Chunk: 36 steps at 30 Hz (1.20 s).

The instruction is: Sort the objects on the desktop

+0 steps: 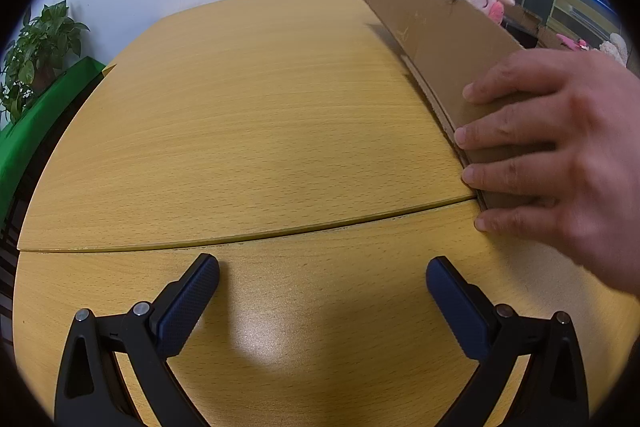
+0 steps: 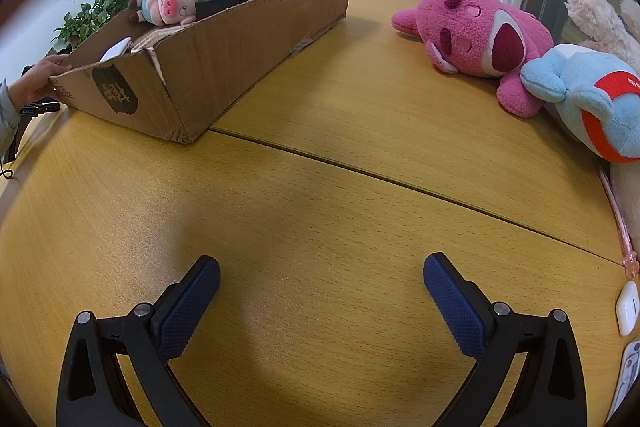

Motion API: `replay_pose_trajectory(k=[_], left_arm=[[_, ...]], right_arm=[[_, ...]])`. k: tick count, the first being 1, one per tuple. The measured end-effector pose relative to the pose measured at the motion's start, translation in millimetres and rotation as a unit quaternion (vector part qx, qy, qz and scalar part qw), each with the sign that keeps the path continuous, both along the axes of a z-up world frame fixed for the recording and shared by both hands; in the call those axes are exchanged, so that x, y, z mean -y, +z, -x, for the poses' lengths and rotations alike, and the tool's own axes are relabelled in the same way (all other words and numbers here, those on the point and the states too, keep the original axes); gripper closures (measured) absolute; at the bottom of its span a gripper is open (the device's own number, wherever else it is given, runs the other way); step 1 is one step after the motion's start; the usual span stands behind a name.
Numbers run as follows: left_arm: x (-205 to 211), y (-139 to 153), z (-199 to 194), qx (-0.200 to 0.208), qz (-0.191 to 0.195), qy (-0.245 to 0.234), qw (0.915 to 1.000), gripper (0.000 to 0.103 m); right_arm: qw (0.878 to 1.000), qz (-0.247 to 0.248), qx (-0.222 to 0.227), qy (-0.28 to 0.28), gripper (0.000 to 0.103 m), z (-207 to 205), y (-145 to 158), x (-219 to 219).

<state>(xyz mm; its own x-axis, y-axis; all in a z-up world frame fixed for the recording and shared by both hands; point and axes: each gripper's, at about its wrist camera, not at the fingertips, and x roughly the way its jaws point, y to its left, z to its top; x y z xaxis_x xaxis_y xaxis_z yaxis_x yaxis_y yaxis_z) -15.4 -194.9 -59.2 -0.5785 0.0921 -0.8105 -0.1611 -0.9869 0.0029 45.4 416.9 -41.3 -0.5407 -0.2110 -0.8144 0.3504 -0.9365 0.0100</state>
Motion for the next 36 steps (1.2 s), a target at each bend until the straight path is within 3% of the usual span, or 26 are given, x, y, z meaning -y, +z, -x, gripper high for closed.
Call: replay_pose_trajectory(k=[36], left_arm=[[-1.5,1.8,-2.0,0.000,0.000,-0.001,1.0000,0.000]], right_arm=[[1.000,0.000,0.000,0.000,0.000,-1.0,-1.3,-0.1]])
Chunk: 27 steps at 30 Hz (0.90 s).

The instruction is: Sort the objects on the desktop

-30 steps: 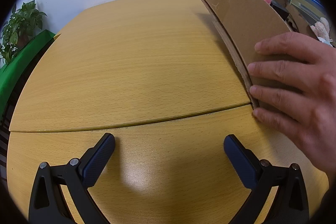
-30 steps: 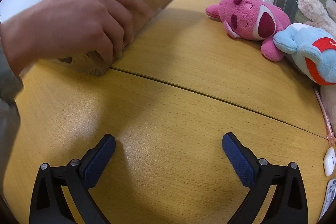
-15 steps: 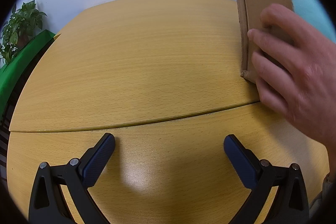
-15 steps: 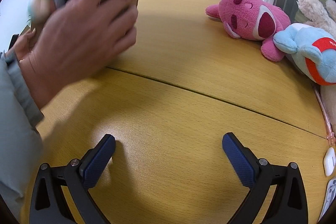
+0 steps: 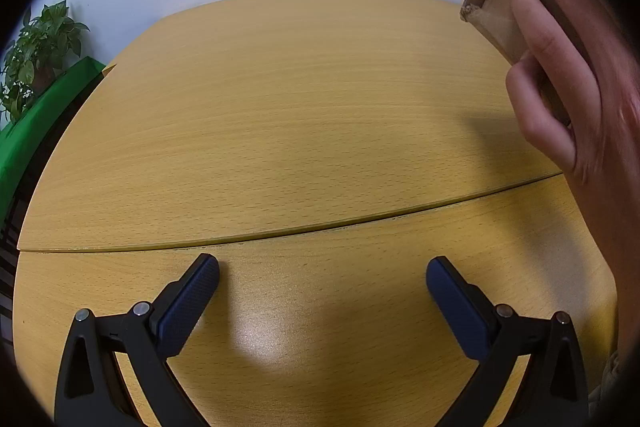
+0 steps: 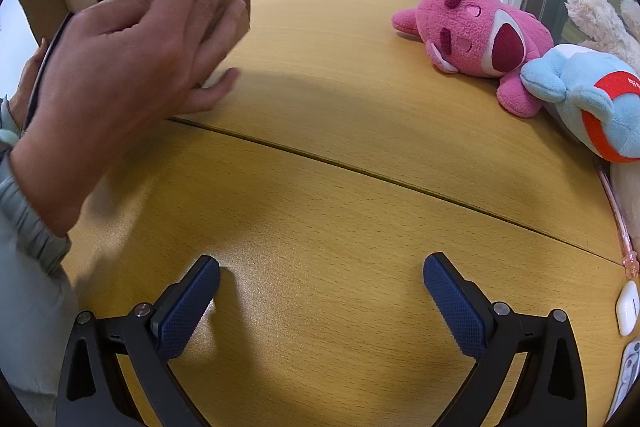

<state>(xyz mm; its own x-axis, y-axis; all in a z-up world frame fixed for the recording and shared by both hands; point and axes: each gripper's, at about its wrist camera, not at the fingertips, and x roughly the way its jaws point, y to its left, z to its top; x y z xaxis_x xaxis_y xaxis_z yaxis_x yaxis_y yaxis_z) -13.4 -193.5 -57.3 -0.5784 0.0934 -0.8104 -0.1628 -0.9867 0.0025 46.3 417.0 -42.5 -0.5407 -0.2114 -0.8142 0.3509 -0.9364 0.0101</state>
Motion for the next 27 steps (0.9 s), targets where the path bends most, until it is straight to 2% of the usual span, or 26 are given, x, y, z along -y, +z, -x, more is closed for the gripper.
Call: replay_pose_trajectory(k=[27], left_arm=[[-3.5,4.7,-3.3,0.000,0.000,0.000,1.0000,0.000]], right_arm=[[1.000,0.000,0.000,0.000,0.000,1.2,-0.4,0.5]])
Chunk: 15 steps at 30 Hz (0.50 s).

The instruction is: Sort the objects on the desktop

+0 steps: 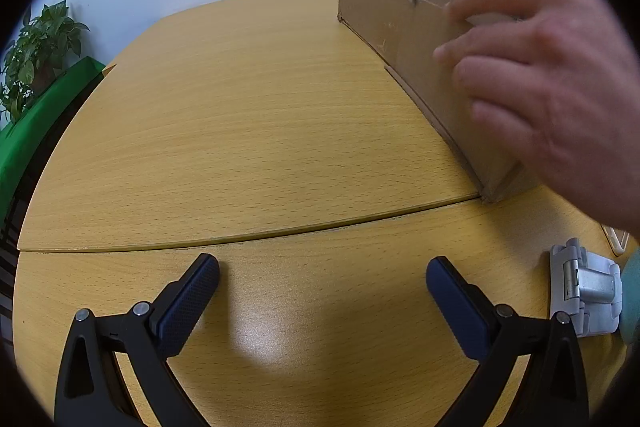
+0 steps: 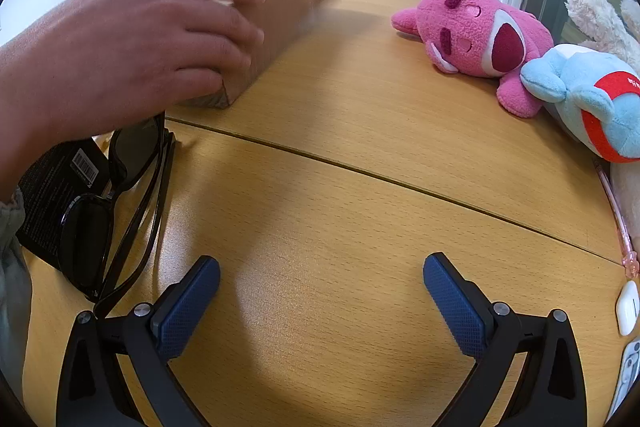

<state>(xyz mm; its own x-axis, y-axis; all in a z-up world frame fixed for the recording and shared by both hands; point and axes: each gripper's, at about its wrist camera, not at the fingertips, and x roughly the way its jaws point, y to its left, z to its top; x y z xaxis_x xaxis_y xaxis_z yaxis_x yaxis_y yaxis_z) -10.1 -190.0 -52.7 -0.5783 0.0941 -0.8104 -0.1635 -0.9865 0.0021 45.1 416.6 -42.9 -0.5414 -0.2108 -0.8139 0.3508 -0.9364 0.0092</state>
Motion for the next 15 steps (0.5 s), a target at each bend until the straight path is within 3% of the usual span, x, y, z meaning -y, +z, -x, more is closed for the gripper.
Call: replay_pose_trajectory(k=[15], left_arm=[[-2.7,-4.5,-0.4,-0.001,0.000,-0.001,1.0000,0.000]], right_arm=[[1.000,0.000,0.000,0.000,0.000,0.5,0.1,-0.3]])
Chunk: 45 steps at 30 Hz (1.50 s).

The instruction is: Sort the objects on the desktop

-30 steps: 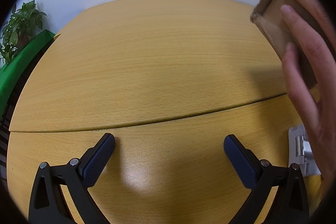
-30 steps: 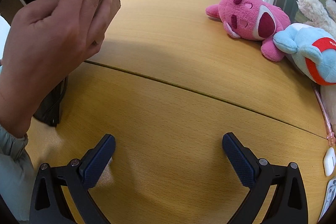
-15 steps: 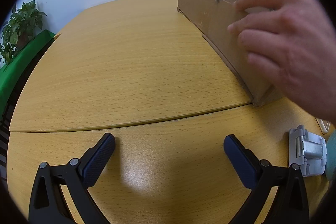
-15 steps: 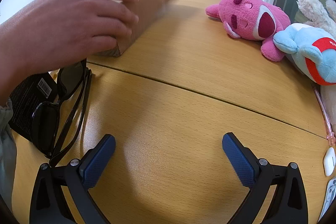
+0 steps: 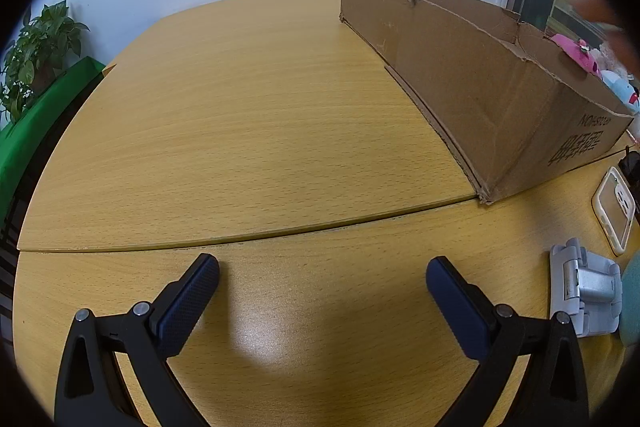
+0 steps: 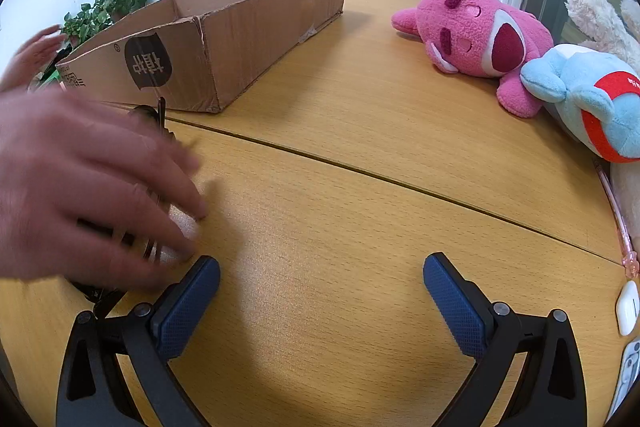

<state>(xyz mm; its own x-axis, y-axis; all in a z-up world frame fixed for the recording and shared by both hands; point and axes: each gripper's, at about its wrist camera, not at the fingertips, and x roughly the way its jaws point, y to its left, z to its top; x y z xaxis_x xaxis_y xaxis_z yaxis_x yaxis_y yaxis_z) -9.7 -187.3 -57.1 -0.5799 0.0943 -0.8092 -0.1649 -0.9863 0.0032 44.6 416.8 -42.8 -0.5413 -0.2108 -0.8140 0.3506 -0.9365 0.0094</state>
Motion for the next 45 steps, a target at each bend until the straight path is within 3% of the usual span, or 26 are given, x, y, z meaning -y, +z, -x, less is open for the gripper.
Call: replay_pose_trajectory(k=[33,38,41,43,45], left_arm=[[0.6,-0.4,-0.3,0.000,0.000,0.002,1.0000,0.000],[-2.6,1.9,-7.5,0.018,-0.001,0.042,0.9990,0.000],[-8.0,25.9,-33.3,-0.030,-0.050,0.050,0.9970,0.000],[-20.4,58.8,-62.9,-0.069,-0.080,0.053,0.9930,0.000],[-35.4,84.3,-86.7,-0.088,-0.106,0.033,0.9899,0.000]], right_arm=[[1.000,0.001,0.000,-0.002,0.000,1.2,0.3,-0.8],[0.997,0.000,0.000,-0.082,0.000,0.1,1.5,6.8],[0.992,-0.007,0.029,-0.126,0.000,6.6,3.5,10.0],[0.989,-0.015,0.039,-0.140,0.000,-1.5,6.7,14.5],[0.991,-0.036,-0.018,-0.129,0.000,-27.4,30.8,31.9]])
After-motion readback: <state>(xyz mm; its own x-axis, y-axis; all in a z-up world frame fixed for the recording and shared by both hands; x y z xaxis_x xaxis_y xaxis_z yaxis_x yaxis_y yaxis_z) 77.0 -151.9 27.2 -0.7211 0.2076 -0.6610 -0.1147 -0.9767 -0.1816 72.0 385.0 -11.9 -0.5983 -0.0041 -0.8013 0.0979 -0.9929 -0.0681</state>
